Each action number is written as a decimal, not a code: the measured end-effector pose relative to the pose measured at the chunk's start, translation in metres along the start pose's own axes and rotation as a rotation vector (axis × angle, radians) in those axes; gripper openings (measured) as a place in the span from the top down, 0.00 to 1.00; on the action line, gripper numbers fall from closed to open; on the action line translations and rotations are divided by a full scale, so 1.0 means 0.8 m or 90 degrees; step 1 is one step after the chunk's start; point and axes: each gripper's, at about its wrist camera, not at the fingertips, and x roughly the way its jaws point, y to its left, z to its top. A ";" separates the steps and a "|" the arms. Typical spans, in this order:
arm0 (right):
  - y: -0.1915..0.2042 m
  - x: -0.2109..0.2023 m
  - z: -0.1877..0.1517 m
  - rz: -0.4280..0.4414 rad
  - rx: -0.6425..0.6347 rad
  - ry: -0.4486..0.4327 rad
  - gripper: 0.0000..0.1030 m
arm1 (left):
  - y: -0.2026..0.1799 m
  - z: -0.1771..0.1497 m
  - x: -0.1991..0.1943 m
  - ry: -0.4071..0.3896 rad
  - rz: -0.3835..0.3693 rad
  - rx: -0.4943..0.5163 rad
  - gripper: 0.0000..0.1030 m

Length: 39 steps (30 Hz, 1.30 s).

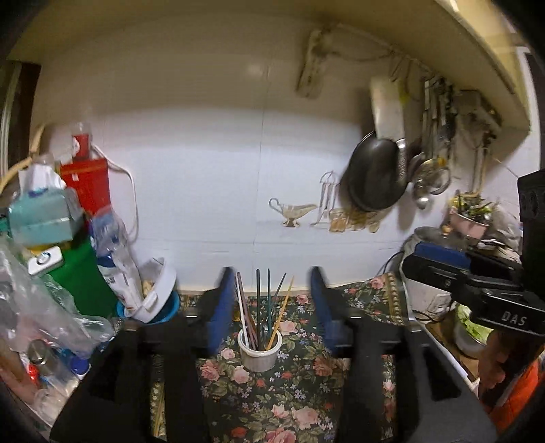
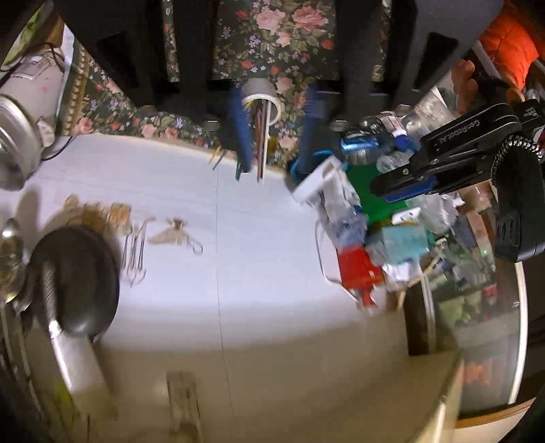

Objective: Organize utensils

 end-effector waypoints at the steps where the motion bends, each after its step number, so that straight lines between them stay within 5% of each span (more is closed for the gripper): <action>1: 0.006 -0.008 -0.002 -0.006 -0.002 -0.011 0.45 | 0.000 -0.002 -0.011 -0.009 -0.001 0.005 0.35; 6: 0.034 -0.038 -0.015 -0.040 0.004 -0.057 0.19 | 0.003 -0.014 -0.047 -0.026 -0.003 0.017 0.15; 12: 0.044 -0.052 -0.023 -0.063 0.037 -0.064 0.01 | 0.008 -0.029 -0.074 -0.045 0.003 0.008 0.08; 39: 0.056 -0.074 -0.037 -0.088 0.041 -0.060 0.00 | -0.010 -0.036 -0.093 -0.069 0.025 0.033 0.02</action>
